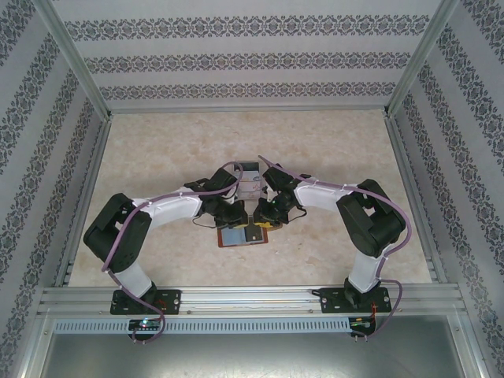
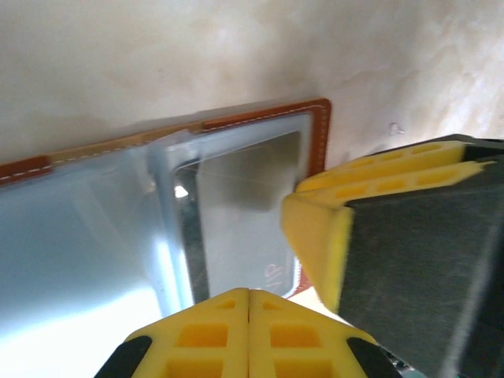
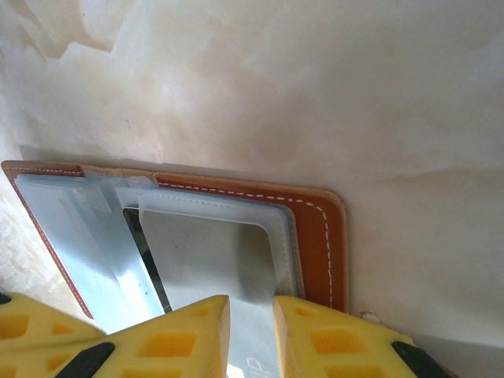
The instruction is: Take the credit cards out of the card holder
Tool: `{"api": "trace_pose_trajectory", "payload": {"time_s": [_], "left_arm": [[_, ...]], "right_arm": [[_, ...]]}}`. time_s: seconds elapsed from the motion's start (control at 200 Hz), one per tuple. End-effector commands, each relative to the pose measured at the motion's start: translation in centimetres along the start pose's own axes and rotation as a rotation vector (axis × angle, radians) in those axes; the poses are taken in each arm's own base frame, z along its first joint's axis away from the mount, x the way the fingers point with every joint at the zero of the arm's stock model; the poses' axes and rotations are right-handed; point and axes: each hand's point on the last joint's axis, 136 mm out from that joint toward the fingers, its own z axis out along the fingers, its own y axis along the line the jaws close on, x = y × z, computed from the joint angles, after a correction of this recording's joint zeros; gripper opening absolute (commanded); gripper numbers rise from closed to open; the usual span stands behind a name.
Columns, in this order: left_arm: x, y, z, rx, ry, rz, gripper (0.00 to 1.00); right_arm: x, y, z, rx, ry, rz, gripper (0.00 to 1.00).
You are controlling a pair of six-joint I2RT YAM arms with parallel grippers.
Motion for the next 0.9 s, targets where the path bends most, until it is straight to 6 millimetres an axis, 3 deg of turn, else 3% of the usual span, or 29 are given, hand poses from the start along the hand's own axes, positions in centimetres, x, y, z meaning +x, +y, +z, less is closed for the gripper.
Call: {"api": "trace_pose_trajectory", "payload": {"time_s": [0.0, 0.345, 0.59, 0.894], "left_arm": [[-0.7, -1.4, -0.2, 0.039, -0.006, -0.001, 0.07], [0.0, 0.7, 2.2, -0.012, 0.073, -0.035, 0.07], [0.3, 1.6, 2.3, -0.039, 0.069, -0.042, 0.07], [0.3, 1.5, 2.4, -0.029, 0.068, -0.043, 0.06]], "right_arm": [[0.8, -1.0, 0.5, 0.056, 0.021, -0.006, 0.25], [0.7, -0.7, 0.2, 0.056, 0.013, -0.011, 0.25], [0.8, -0.7, 0.1, 0.057, 0.013, -0.011, 0.27], [0.0, 1.5, -2.3, 0.010, -0.071, -0.037, 0.29]]}}
